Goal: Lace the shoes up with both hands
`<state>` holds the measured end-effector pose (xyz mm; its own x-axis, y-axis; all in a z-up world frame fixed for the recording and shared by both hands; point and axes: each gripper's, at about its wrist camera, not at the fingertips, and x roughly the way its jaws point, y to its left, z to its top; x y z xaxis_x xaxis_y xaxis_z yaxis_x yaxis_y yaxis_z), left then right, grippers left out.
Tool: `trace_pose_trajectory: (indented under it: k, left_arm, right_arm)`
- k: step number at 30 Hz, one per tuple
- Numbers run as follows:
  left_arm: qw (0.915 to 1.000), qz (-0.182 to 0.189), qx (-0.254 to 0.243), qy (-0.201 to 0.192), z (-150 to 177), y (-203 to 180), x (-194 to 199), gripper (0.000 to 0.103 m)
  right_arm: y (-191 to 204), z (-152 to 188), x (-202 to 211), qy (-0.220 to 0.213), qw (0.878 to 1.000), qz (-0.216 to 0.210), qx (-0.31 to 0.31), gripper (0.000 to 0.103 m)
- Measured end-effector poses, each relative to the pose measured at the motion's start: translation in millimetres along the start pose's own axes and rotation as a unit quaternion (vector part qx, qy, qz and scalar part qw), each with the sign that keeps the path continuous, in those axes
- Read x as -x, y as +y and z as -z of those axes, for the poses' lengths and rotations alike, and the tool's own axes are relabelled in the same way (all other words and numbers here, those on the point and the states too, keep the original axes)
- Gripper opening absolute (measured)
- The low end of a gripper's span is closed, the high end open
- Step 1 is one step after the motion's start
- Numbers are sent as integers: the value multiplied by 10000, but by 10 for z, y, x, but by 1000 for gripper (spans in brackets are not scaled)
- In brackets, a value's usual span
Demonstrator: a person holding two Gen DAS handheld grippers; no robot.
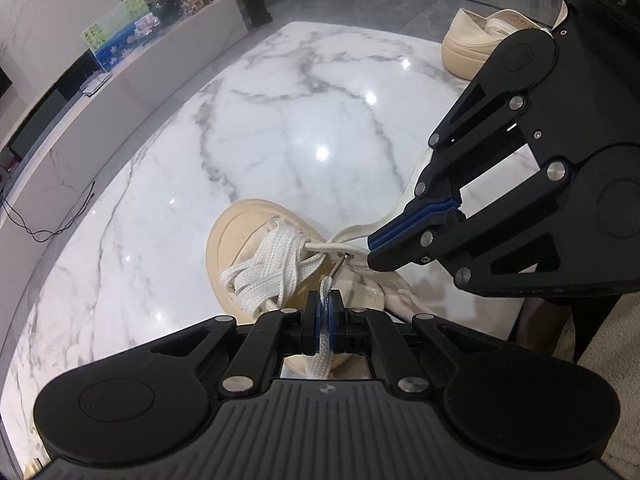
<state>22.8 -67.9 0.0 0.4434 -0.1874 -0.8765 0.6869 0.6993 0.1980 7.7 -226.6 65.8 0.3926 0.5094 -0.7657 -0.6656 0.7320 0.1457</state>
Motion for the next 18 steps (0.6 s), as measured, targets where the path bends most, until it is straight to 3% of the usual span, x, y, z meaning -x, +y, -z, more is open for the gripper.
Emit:
trace_pose_trajectory:
  k: [18]
  left_arm:
    - [10000, -6, 32, -16, 20, -13, 29, 3]
  right_arm:
    - [9, -3, 30, 2, 9999, -26, 103, 2]
